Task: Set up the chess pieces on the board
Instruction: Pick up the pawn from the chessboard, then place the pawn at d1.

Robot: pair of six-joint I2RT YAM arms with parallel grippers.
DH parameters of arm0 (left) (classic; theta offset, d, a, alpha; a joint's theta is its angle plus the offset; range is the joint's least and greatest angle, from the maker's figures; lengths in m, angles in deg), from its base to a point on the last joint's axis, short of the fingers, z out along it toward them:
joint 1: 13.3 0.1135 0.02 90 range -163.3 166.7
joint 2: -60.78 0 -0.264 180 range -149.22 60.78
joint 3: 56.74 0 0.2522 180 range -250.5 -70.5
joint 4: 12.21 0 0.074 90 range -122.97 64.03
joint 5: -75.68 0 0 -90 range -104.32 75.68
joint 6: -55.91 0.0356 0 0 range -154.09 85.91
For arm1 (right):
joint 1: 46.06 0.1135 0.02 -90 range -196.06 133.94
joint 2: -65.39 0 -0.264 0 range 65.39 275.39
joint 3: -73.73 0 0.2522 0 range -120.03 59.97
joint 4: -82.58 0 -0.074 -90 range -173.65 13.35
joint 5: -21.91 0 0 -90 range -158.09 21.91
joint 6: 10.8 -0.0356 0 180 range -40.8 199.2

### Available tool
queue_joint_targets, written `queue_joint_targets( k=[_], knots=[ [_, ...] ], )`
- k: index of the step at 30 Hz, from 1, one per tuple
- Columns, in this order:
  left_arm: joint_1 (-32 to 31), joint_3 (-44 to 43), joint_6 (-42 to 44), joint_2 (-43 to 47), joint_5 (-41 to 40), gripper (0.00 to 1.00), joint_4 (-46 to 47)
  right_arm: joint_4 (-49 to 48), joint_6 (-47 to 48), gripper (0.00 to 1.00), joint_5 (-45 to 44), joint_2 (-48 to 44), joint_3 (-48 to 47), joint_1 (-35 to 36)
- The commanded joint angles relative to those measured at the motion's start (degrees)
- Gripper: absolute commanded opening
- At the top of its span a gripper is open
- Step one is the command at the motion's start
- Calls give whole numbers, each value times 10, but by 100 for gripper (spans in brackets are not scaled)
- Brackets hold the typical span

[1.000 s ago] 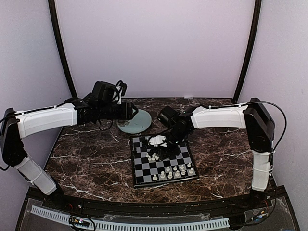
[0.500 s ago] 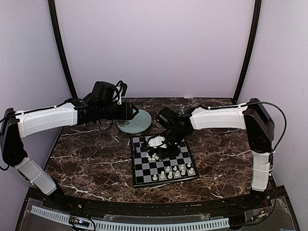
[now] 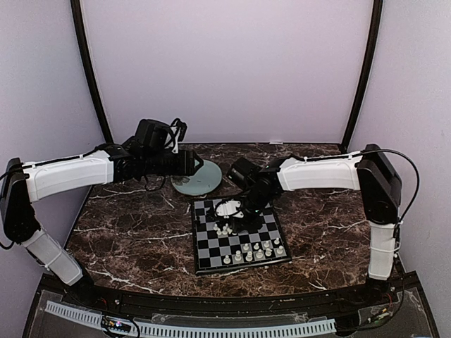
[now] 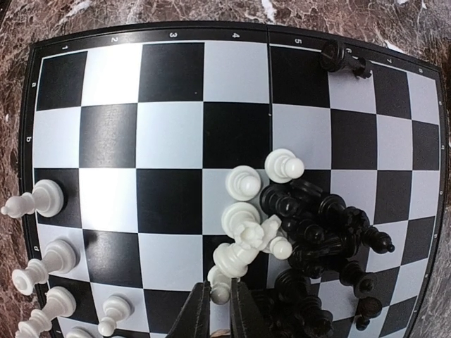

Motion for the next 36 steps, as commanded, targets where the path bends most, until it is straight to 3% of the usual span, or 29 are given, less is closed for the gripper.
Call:
queue_joint_targets(
  k=[1,12,36],
  knots=[
    [1,-2,9,1,7,55,4,1,3,13,-7,-9,1,13],
    [1,-3,11,0,7,55,3,17,1,11,-8,-47,24,28],
    [2,-3,13,3,5,55,2,37,11,12,35,-42,39,57]
  ],
)
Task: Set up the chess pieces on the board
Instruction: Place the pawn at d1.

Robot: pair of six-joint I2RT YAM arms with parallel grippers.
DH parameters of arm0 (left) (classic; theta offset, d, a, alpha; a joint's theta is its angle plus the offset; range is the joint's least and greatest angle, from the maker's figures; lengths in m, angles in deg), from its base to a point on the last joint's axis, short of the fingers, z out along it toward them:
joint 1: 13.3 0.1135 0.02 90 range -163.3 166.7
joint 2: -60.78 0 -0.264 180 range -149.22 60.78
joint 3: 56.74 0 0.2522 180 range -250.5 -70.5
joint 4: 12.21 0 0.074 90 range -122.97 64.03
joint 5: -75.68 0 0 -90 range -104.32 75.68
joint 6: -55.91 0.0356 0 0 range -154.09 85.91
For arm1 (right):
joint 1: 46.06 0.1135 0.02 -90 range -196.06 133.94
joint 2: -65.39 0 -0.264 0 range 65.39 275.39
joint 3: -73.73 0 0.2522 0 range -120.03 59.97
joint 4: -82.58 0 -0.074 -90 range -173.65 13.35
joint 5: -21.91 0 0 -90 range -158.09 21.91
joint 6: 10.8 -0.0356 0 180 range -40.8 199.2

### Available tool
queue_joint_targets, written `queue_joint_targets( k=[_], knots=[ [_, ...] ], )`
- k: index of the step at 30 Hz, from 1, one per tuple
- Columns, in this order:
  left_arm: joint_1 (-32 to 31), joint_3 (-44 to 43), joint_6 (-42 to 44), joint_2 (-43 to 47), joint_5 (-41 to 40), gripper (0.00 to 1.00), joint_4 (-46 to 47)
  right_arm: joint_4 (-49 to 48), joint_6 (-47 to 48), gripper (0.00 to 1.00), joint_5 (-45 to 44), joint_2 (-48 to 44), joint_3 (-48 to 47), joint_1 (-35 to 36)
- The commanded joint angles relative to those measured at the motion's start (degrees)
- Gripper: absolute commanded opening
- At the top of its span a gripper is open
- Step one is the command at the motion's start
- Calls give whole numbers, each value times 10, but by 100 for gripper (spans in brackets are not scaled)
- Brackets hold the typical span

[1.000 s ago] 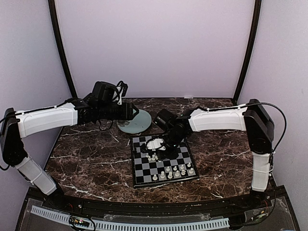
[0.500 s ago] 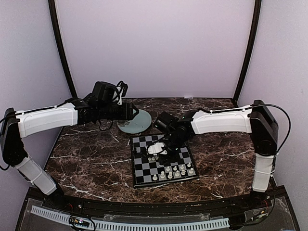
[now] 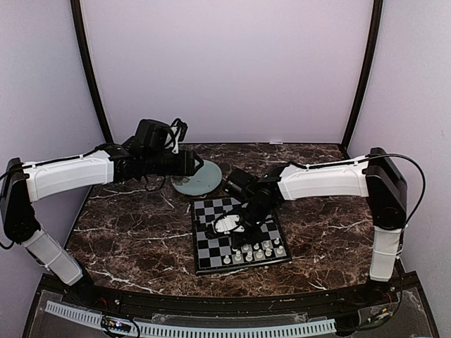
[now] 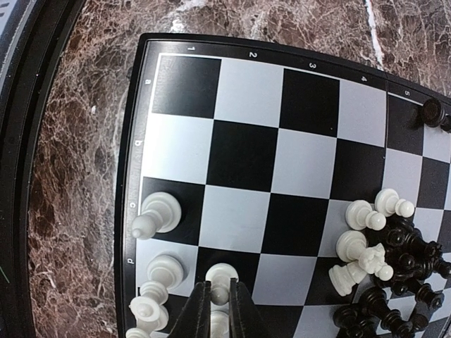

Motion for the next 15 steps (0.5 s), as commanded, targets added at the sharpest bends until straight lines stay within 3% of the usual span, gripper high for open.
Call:
queue_joint_targets(
  k=[1,15],
  knots=[
    [2,-3,5,2,4,55,2,1,1,12,6,-9,6,6],
    [2,-4,5,3,5,55,3,-15,-8,15,-11,-1,5,7]
  ],
)
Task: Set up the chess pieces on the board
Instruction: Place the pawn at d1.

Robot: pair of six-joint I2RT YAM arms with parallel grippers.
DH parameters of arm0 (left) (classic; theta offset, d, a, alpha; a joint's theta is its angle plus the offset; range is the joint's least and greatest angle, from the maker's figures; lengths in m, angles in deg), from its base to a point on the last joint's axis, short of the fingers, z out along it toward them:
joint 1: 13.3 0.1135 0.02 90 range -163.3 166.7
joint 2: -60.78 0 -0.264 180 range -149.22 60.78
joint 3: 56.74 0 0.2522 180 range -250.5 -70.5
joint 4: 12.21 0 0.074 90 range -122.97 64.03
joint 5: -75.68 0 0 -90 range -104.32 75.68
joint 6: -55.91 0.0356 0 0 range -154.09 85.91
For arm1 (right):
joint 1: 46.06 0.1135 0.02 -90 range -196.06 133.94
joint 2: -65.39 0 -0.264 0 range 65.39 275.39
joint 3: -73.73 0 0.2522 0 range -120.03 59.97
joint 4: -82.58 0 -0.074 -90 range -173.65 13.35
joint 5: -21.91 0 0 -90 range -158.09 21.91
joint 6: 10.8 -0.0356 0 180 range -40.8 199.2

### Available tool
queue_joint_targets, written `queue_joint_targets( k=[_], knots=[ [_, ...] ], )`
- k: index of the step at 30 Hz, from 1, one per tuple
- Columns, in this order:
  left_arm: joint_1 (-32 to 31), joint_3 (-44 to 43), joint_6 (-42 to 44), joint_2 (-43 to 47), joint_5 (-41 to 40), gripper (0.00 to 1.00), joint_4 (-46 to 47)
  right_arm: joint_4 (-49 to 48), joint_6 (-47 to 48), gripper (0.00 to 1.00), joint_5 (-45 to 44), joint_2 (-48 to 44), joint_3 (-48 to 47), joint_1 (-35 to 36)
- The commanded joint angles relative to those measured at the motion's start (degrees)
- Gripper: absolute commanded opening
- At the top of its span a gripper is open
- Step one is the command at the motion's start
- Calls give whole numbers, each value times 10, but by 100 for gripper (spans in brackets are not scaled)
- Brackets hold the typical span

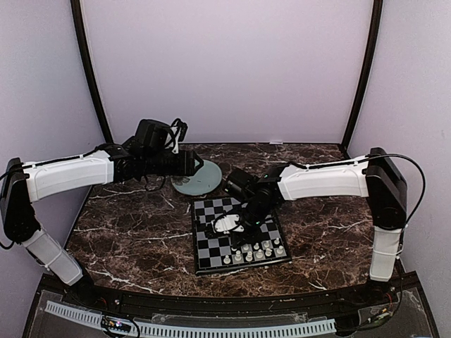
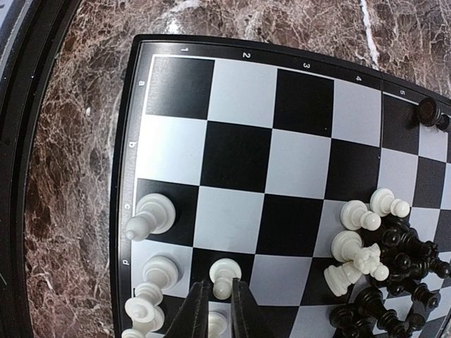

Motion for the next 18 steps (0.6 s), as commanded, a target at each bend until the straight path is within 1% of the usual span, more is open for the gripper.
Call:
queue_joint_targets(
  k=[1,9,14,18],
  knots=[
    [1,-4,5,3,5,55,3,-10,-6,15,-6,0,4,7],
    [2,-4,7,4,3,55,2,9,-4,17,-16,-14,-16,4],
    [1,-4,10,9,-5,55,2,33,-2,19,2,-16,-53,-19],
    [1,-1,11,15,-13,55,4,18,-21,19,-3,-4,-71,-36]
  ],
)
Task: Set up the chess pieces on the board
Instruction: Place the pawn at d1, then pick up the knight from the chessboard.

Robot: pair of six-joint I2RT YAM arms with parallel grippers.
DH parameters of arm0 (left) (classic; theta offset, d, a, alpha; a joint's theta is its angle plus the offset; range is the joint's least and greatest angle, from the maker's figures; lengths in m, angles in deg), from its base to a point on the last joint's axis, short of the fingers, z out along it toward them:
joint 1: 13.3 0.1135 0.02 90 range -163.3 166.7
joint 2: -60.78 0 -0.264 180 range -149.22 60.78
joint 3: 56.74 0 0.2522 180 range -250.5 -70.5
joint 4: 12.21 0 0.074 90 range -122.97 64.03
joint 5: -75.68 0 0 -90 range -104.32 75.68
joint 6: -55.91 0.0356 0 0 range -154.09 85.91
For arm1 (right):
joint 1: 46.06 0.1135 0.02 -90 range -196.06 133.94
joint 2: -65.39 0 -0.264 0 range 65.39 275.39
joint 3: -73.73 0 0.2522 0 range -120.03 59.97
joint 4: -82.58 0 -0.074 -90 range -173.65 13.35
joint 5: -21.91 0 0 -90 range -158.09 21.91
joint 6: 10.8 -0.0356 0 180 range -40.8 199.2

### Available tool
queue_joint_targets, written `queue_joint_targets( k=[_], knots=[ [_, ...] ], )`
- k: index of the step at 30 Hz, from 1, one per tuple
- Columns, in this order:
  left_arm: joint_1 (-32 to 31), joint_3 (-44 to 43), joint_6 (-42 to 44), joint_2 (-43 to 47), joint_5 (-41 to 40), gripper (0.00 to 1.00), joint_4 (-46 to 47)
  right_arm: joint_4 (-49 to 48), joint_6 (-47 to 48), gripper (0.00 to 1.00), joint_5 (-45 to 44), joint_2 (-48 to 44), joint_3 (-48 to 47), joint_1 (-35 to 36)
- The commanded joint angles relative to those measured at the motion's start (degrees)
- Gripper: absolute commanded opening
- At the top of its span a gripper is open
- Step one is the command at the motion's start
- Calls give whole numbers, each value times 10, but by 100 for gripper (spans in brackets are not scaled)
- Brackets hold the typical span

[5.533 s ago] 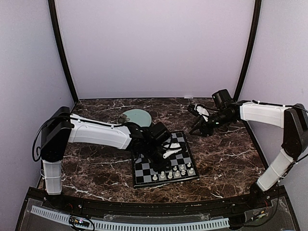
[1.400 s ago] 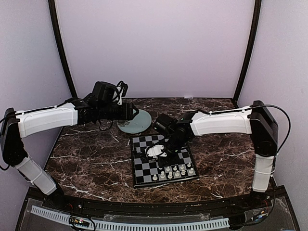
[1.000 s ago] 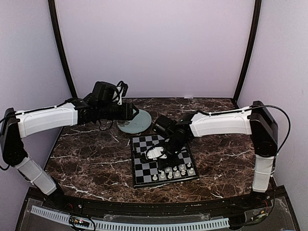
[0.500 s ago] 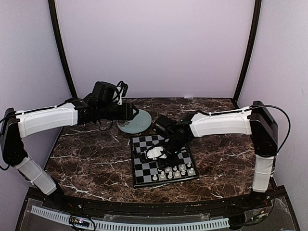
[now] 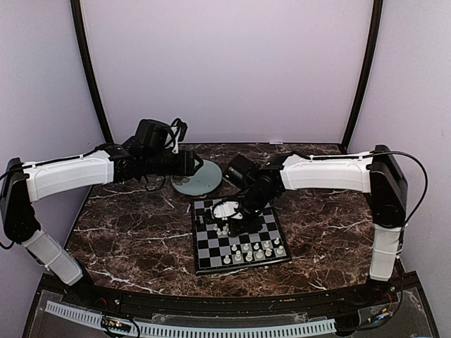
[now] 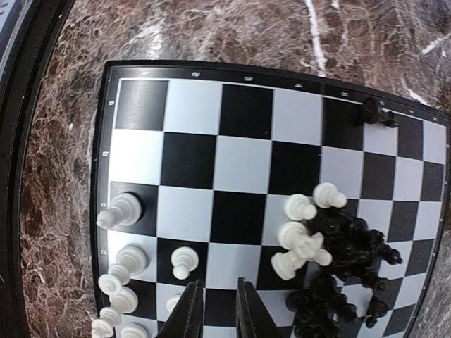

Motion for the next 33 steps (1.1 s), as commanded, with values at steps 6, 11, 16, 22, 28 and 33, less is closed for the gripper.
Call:
queue_joint_targets(
  k=[6,11,16,22,28,33],
  knots=[
    [2,2,10,21,-16,55,7,-21,-38,22,-18,28,-41,-20],
    [2,0,11,22,-14,55,5,-27,-46,25,-27,47,-44,-20],
    [2,-1,12,22,-11,55,4,-31,-54,29,-32,59,-41,-20],
    [2,-2,12,21,-11,55,4,-41,-70,30,-47,75,-47,-20],
    [2,-2,12,20,-10,55,4,-41,-90,33,-51,97,-65,-20],
    [2,-2,13,21,-10,55,3,-37,-96,34,-50,105,-68,-19]
  ],
)
